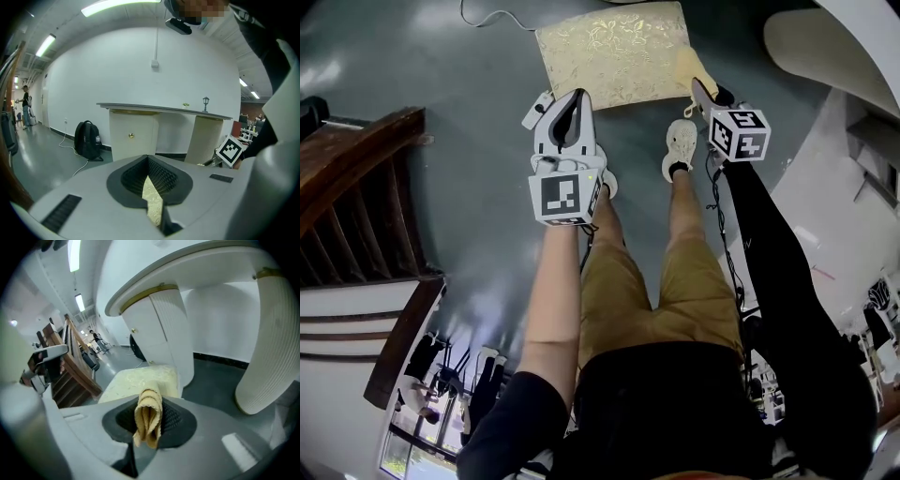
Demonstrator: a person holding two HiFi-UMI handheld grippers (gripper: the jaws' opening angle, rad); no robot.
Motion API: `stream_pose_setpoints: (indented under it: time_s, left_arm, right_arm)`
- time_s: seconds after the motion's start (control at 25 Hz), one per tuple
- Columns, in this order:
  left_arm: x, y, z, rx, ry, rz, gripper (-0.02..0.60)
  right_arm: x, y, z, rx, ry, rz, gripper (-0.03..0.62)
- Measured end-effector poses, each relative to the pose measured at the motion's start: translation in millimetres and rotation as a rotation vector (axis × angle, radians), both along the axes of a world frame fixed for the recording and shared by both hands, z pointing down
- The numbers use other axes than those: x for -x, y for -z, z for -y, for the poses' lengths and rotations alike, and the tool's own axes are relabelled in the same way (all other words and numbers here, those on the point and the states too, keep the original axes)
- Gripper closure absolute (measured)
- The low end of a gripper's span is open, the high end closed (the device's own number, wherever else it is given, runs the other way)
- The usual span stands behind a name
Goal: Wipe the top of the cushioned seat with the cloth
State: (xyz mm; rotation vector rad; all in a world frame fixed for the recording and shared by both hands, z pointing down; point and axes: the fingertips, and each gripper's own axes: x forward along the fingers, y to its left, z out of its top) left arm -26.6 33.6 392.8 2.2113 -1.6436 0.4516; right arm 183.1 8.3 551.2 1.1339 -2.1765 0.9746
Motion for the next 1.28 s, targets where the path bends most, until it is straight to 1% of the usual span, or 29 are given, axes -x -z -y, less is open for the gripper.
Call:
stream_pose_setpoints:
  time_s: [0.12, 0.32, 0.56, 0.64, 0.68, 0.76, 0.84, 0.96, 1.12, 1.28]
  left_arm:
    - [26.5, 2.8, -6.3, -0.003, 0.025, -0.002, 0.574]
    - [75.7, 7.2, -21.1, -0.009, 0.056, 0.002, 0.574]
    - [126.2, 5.5, -37.7, -0.006, 0.076, 0.008, 0.574]
    - [138.0, 1.7, -42.0, 0.000, 0.079, 0.010, 0.574]
    - [143.1, -0.5, -43.3, 0.003, 0.080, 0.010, 0.574]
    - [151.0, -4.5, -44.6, 0.008, 0.085, 0.008, 0.574]
    - [154.6, -6.4, -45.2, 0.010, 0.089, 0.001, 0.574]
    - [151.8, -7.0, -43.5, 0.008, 0.089, -0.006, 0.574]
    - [136.3, -6.7, -37.7, 0.010, 0.077, -0.012, 0.574]
    - [114.1, -3.8, -23.3, 0.001, 0.060, -0.024, 0.574]
  right_arm:
    - [52.5, 8.0, -24.3, 0.010, 0.086, 0.051, 0.533]
    - [155.4, 13.1, -75.0, 0.045, 0.244, 0.112, 0.533]
    - [267.4, 16.5, -124.7, 0.100, 0.367, 0.232, 0.533]
    - [290.4, 7.8, -132.9, 0.120, 0.386, 0.229, 0.533]
    - [297.0, 0.2, -133.2, 0.133, 0.380, 0.214, 0.533]
    - [300.9, -18.8, -128.1, 0.166, 0.342, 0.169, 0.533]
    - [295.6, -34.9, -119.6, 0.194, 0.295, 0.121, 0.533]
    - [280.7, -43.4, -107.3, 0.200, 0.262, 0.077, 0.533]
    - [250.1, -47.2, -99.2, 0.201, 0.241, 0.043, 0.533]
    - [207.3, -50.4, -87.4, 0.205, 0.196, 0.013, 0.533]
